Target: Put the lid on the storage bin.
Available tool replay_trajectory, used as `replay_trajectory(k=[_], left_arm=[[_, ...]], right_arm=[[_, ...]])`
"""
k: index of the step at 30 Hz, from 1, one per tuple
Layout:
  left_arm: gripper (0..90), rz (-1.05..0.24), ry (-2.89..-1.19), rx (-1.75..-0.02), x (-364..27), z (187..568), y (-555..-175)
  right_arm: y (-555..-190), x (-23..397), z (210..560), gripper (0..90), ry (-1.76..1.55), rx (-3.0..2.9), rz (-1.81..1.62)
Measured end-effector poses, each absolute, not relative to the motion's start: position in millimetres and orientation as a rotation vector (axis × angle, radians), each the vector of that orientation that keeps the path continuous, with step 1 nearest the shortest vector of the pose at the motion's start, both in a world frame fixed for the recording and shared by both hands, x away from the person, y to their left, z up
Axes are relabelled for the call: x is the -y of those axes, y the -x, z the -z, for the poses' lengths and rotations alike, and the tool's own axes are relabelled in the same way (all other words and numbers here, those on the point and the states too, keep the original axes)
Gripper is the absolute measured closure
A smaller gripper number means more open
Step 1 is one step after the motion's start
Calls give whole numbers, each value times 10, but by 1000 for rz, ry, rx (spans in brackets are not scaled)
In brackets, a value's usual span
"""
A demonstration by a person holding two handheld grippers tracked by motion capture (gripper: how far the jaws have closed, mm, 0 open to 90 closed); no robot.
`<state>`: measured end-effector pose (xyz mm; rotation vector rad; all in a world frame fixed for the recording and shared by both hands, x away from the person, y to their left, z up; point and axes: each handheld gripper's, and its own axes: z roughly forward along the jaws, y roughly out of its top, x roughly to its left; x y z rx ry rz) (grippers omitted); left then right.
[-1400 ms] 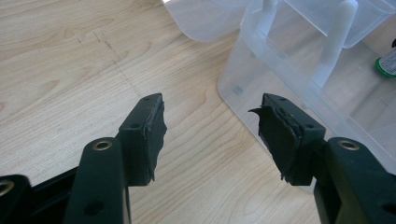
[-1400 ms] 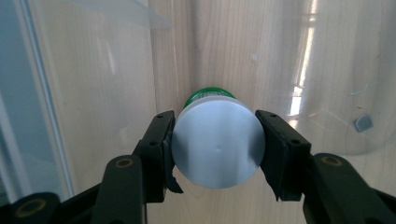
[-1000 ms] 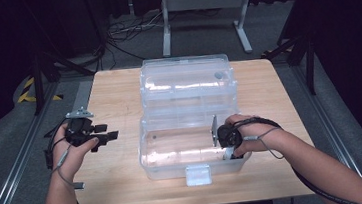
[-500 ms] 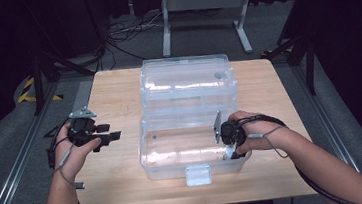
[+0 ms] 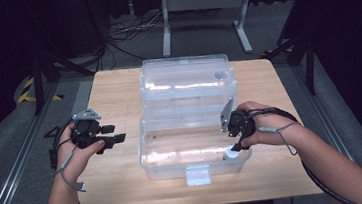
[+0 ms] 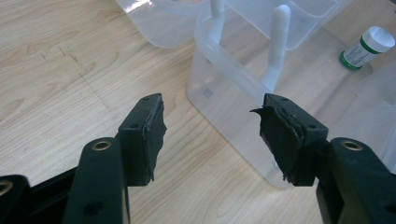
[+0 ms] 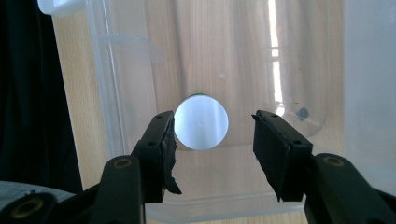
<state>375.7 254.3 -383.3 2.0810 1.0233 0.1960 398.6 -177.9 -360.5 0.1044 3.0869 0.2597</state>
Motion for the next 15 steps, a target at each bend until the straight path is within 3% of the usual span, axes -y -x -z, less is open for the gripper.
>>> replay_trajectory(k=[15], left_arm=[[413,-165,-2097,-911,-2327,3730,-3592]], right_arm=[[-4017,1880,3288,513,-215,-3012,-497]])
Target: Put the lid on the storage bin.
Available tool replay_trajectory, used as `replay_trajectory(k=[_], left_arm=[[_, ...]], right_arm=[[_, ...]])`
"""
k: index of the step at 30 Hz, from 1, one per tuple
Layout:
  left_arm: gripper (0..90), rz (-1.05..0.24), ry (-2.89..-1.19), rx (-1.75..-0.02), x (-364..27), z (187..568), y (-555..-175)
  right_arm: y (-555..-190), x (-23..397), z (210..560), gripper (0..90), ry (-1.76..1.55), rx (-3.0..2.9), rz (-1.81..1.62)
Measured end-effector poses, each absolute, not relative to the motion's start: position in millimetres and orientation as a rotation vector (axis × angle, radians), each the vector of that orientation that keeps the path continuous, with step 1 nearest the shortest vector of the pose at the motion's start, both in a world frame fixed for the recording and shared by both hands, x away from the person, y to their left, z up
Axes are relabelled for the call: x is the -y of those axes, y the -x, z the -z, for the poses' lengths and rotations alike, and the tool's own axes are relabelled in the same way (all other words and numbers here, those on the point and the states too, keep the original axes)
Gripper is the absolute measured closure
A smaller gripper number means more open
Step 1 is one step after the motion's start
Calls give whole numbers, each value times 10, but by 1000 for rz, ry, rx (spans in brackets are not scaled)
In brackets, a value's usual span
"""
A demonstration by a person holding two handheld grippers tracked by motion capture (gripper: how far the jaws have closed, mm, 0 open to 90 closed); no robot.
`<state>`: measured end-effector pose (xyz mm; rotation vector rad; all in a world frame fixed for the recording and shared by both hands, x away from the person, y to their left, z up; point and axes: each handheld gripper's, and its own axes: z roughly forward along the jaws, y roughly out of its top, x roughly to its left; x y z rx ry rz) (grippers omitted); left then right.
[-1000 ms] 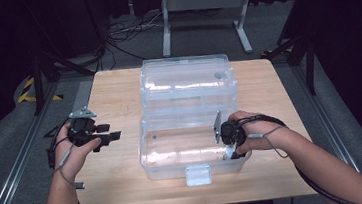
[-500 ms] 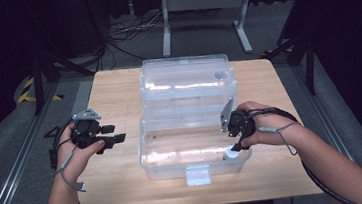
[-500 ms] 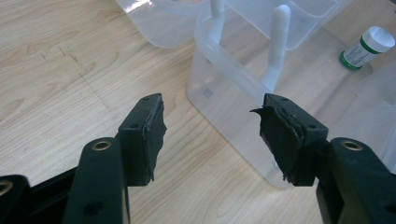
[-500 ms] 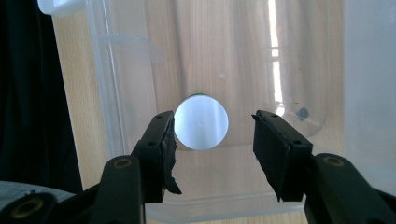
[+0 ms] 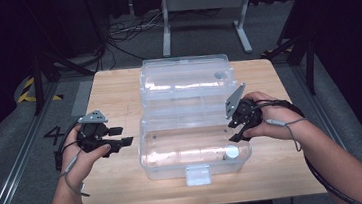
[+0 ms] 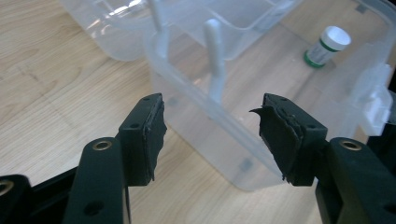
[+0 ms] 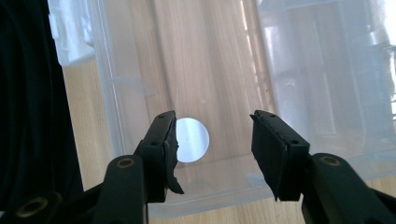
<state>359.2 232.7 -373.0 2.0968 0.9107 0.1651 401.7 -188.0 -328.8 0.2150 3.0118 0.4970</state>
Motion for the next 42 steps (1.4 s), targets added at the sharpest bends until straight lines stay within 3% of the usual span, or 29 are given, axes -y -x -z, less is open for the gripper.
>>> replay_trajectory(k=[10,21,31,34,39,42], left_arm=[[414,-114,-2143,-780,-2108,3696,-3383],[466,6,-2255,-606,-1811,3932,-3346],[492,37,-2378,-549,-1627,4068,-3340],[544,34,-2401,-542,-1616,4078,-3328],[719,82,-2405,-506,-1586,4119,-3323],[761,83,-2420,-471,-1545,4142,-3332]], right_arm=[[-4067,1892,3140,524,-280,-2978,-617],[-4199,1876,3001,573,-399,-2889,-780],[-4278,1808,2967,574,-433,-2867,-881],[-4307,1784,2964,577,-457,-2861,-907],[-4348,1769,2956,583,-480,-2847,-948],[-4392,1763,2948,590,-509,-2830,-992]])
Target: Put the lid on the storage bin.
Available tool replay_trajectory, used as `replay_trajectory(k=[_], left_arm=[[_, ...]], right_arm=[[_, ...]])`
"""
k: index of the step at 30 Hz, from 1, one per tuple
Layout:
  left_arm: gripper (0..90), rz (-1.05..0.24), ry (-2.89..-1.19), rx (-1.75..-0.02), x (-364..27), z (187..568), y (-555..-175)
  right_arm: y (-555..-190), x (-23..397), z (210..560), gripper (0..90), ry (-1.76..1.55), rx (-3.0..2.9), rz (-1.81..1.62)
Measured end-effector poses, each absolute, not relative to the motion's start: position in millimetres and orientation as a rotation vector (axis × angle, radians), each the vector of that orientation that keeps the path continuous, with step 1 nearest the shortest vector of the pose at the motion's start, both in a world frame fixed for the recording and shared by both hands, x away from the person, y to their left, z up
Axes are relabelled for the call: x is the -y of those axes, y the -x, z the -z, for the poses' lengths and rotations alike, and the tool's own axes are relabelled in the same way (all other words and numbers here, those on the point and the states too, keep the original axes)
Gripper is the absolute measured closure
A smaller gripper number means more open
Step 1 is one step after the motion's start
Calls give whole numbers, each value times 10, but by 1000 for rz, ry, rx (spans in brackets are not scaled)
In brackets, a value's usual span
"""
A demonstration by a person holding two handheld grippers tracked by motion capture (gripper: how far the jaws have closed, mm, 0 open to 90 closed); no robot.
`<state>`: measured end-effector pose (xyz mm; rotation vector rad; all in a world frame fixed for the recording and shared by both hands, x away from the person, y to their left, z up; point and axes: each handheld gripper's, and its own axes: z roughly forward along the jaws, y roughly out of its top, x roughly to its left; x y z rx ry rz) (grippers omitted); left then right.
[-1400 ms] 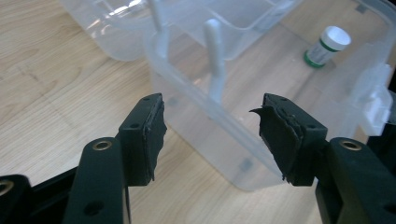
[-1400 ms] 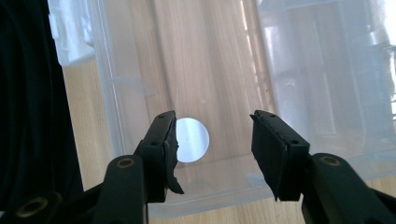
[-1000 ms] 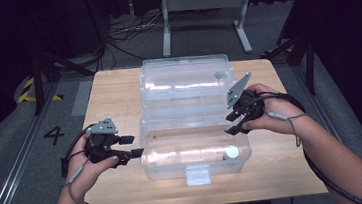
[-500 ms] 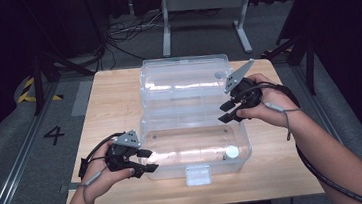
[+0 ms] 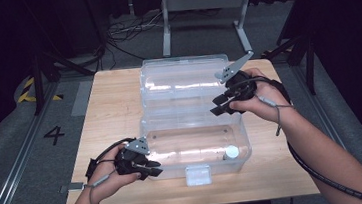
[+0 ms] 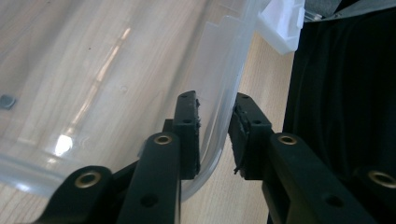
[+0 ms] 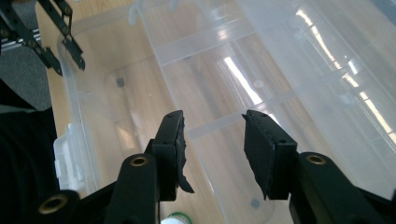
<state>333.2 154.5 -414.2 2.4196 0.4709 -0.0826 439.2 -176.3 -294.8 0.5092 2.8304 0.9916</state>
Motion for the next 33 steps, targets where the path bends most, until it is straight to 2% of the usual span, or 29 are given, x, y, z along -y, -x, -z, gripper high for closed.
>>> replay_trajectory(k=[14,25,33], left_arm=[[779,112,-2403,-465,-1546,4163,-3353],[779,115,-2398,-466,-1551,4168,-3352],[777,115,-2394,-476,-1548,4168,-3348]], right_arm=[[-4599,1726,2860,606,-589,-2762,-1085],[-4808,1550,2848,609,-511,-2757,-1092],[-4924,1419,2888,666,-438,-2766,-1009]])
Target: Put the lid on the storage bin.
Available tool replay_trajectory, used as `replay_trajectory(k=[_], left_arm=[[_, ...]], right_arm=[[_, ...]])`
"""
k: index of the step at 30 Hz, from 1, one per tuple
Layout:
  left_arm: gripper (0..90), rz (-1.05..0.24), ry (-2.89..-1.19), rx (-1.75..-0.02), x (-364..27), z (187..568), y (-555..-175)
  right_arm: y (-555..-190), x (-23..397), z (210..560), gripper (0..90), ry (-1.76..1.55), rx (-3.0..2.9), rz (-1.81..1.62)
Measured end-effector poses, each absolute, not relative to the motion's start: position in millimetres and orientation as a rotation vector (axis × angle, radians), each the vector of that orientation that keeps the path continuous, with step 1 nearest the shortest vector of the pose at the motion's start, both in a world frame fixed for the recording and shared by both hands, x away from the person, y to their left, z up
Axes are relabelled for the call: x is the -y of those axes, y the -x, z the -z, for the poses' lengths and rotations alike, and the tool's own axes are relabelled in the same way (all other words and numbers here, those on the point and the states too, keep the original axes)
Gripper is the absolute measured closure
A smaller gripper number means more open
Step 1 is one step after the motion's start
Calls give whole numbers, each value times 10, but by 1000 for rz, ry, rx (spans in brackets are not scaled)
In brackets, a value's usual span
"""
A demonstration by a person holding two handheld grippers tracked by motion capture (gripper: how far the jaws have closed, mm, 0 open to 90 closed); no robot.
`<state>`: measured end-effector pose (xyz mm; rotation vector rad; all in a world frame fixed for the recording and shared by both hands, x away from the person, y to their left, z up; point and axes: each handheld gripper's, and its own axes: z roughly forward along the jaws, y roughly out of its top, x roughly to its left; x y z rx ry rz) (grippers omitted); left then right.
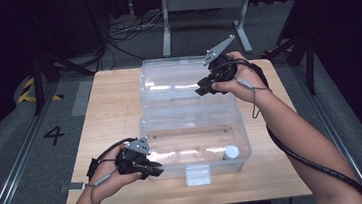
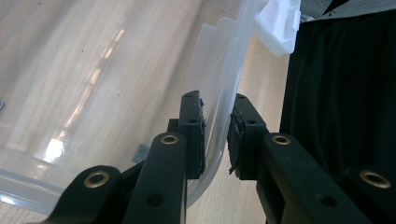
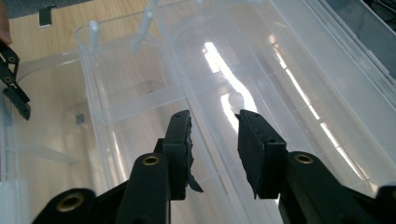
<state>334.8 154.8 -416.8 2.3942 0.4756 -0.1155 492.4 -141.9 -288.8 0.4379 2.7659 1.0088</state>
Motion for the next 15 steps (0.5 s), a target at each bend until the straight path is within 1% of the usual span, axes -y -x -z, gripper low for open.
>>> replay_trajectory(k=[7,13,15], left_arm=[[776,119,-2394,-482,-1549,4167,-3349],[773,129,-2394,-496,-1549,4165,-3349],[772,130,-2394,-501,-1549,4164,-3349]], right_arm=[[-5006,1315,2991,764,-355,-2822,-943],[-5010,1256,3008,798,-302,-2856,-913],[-4994,1242,3001,828,-304,-2848,-898]])
